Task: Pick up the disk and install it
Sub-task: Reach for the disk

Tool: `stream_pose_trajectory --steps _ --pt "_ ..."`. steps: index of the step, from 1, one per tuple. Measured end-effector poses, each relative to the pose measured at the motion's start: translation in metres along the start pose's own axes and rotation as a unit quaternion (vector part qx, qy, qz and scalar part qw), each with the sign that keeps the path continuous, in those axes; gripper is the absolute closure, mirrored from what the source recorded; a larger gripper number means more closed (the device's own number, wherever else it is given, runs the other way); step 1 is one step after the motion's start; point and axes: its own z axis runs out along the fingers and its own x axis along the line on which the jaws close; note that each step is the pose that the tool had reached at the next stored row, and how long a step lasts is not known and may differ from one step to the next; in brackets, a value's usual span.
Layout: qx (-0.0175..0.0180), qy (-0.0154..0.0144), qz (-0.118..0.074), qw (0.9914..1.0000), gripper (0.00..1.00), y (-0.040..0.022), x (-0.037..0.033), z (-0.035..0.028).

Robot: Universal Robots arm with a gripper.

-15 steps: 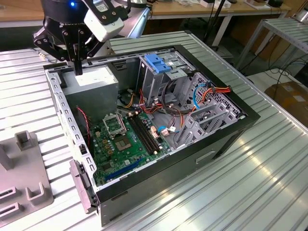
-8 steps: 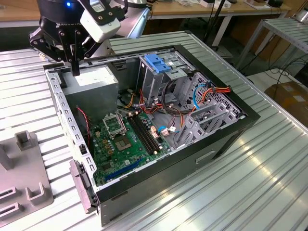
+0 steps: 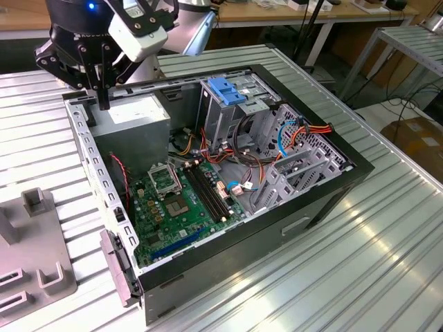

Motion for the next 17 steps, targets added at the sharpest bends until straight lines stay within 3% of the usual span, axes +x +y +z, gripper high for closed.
stream_pose_trajectory --steps 17 --pt "0.0002 0.0024 0.0 1.0 0.9 -0.0008 0.0103 0.0"
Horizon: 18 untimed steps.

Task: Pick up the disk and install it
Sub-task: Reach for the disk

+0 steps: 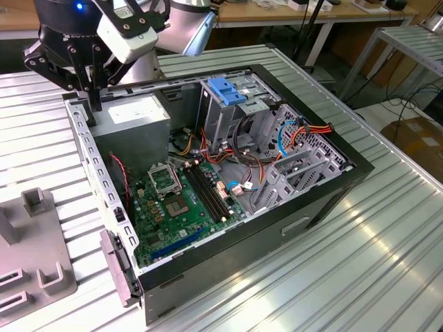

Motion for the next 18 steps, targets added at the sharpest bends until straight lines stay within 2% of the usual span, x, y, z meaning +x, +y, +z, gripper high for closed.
stream_pose_trajectory --steps 14,18 --pt "0.0001 0.0014 0.0 1.0 0.9 -0.0006 0.008 0.0" --pt "0.0001 0.0015 0.0 1.0 0.9 -0.0011 0.0142 0.0001"
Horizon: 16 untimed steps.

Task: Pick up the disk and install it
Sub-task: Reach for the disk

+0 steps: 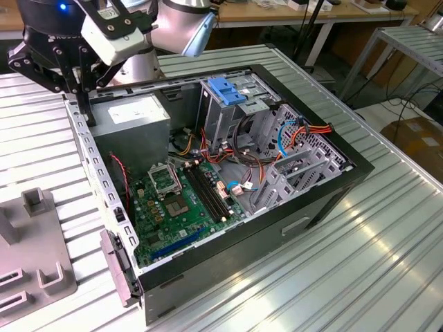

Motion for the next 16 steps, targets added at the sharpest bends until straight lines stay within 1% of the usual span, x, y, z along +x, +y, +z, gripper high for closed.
stream_pose_trajectory --steps 2,4,8,9,10,11,14,16 --pt "0.0 0.0 0.0 1.0 0.9 -0.0002 0.0027 0.0001" --pt "0.0 0.0 0.0 1.0 0.9 -0.0007 0.0086 0.0004" --pt "-0.0003 0.0 0.0 1.0 0.9 -0.0016 0.0177 0.0009" --pt "-0.0005 0.0 0.0 1.0 0.9 -0.0019 0.0212 0.001" --pt "-0.0005 0.0 0.0 1.0 0.9 -0.0024 0.0269 0.0012" --pt "-0.0006 0.0 0.0 1.0 0.9 -0.0027 0.0302 0.0013" --pt "-0.0007 0.0 0.0 1.0 0.9 -0.003 0.0356 0.0015" --pt "-0.0007 0.0 0.0 1.0 0.9 -0.002 0.0391 0.0017"
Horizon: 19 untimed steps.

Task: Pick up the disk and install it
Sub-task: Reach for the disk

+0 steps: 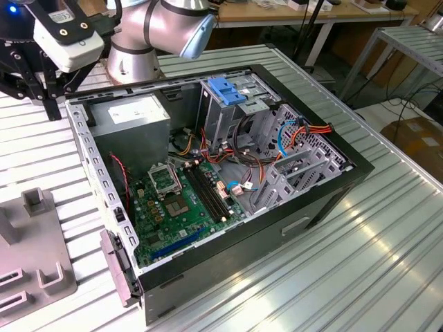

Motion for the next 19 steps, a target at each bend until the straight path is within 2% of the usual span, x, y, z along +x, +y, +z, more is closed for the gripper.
stream_pose_trajectory --steps 8,19 --pt "-0.0001 0.0 0.0 1.0 0.9 0.0002 0.0147 0.0003" --pt "-0.0001 0.0 0.0 1.0 0.9 -0.0007 0.0268 0.0007"
